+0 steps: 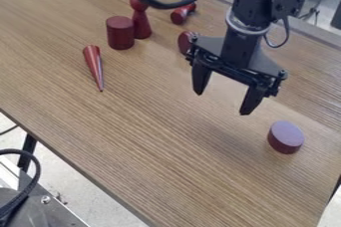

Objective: Move the red circular object to the middle of the table.

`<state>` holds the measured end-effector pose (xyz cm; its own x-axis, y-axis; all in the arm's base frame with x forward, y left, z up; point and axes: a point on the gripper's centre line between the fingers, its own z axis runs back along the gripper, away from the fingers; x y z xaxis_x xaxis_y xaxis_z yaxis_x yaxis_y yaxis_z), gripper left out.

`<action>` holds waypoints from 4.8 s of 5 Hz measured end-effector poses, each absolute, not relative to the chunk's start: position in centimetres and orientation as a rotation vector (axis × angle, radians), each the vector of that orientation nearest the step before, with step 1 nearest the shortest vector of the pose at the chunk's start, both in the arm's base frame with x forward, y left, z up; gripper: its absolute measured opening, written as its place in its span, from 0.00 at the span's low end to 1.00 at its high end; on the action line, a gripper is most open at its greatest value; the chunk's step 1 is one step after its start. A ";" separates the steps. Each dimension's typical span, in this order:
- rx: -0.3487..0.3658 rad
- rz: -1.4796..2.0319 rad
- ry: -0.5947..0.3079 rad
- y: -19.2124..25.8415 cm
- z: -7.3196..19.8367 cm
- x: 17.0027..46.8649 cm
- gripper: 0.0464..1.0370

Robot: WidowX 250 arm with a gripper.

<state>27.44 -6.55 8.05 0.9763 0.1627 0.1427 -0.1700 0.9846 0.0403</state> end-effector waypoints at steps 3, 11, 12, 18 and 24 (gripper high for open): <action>-0.100 0.038 -0.216 -10.9 7.7 28.0 0.95; -0.075 0.093 -0.123 -10.9 2.9 31.8 0.73; -0.057 0.214 -0.205 -7.7 6.6 31.7 0.73; -0.074 0.700 -0.233 5.8 4.7 32.2 0.73; -0.039 0.748 -0.174 6.3 3.6 28.5 0.73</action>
